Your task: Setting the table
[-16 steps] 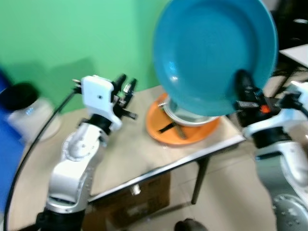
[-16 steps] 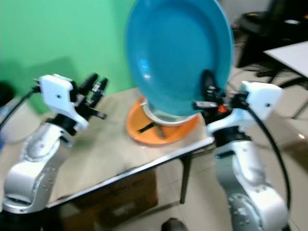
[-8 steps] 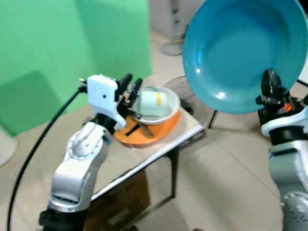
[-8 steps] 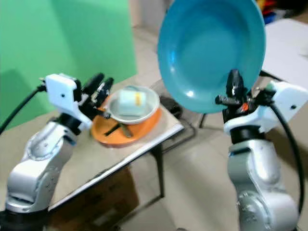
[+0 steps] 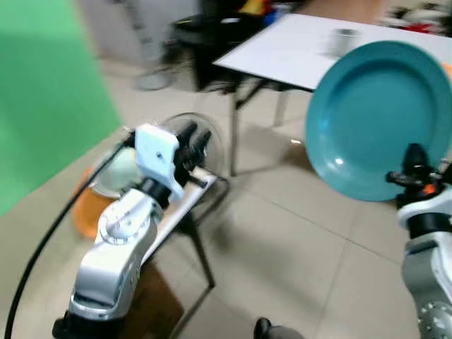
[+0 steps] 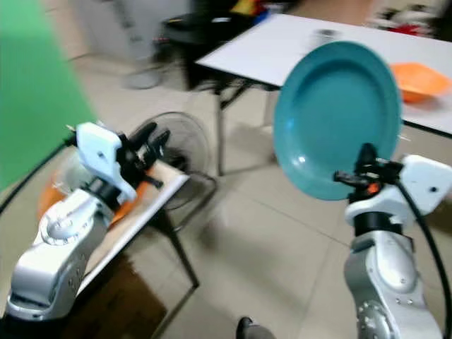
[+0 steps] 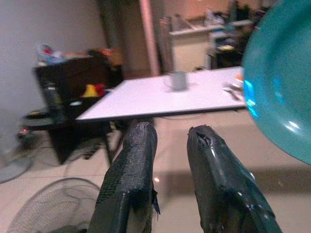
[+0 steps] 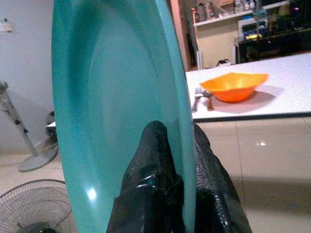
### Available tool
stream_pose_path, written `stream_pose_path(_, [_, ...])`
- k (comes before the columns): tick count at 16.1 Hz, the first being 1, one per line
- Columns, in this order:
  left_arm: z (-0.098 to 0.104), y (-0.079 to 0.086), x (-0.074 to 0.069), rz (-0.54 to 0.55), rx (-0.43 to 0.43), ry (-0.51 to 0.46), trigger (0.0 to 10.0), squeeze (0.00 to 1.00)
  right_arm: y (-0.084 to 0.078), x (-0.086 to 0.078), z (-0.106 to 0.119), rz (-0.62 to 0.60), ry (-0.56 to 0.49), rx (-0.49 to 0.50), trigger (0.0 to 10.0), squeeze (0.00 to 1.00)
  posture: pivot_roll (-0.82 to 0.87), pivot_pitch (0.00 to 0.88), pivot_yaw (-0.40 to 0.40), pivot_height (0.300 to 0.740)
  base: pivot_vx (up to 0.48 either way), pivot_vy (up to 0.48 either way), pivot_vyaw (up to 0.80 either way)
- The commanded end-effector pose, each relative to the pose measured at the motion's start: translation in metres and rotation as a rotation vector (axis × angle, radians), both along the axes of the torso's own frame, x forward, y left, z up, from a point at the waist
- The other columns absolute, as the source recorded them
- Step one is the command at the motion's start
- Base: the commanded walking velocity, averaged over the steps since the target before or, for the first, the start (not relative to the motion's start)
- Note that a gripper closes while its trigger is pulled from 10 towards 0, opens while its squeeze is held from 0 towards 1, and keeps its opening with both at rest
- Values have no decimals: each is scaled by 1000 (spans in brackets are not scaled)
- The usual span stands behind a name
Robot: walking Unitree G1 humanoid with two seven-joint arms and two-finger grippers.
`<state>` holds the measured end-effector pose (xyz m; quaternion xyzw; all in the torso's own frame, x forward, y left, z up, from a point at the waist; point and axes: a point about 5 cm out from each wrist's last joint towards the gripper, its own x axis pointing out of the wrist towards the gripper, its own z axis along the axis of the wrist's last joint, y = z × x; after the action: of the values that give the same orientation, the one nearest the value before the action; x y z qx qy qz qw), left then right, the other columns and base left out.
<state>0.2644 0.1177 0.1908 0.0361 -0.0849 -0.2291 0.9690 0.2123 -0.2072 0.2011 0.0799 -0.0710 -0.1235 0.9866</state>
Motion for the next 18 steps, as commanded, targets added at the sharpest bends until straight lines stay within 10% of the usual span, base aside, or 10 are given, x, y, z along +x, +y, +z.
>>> stream_pose_path(1, [-11,-2,-2,-16,26,28,10000,0,8,3,-3,66,41,18,10000,0,30,0,84,740,0,0,-800])
stream_pose_path(8, [-29,5,6,61,52,94,10000,0,20,10,-26,151,199,56,10000,0,41,0,70,740,147,0,-767])
stream_pose_path(18, [-30,10,13,116,8,111,10000,0,26,14,-30,194,231,56,10000,0,39,0,70,740,429,0,0])
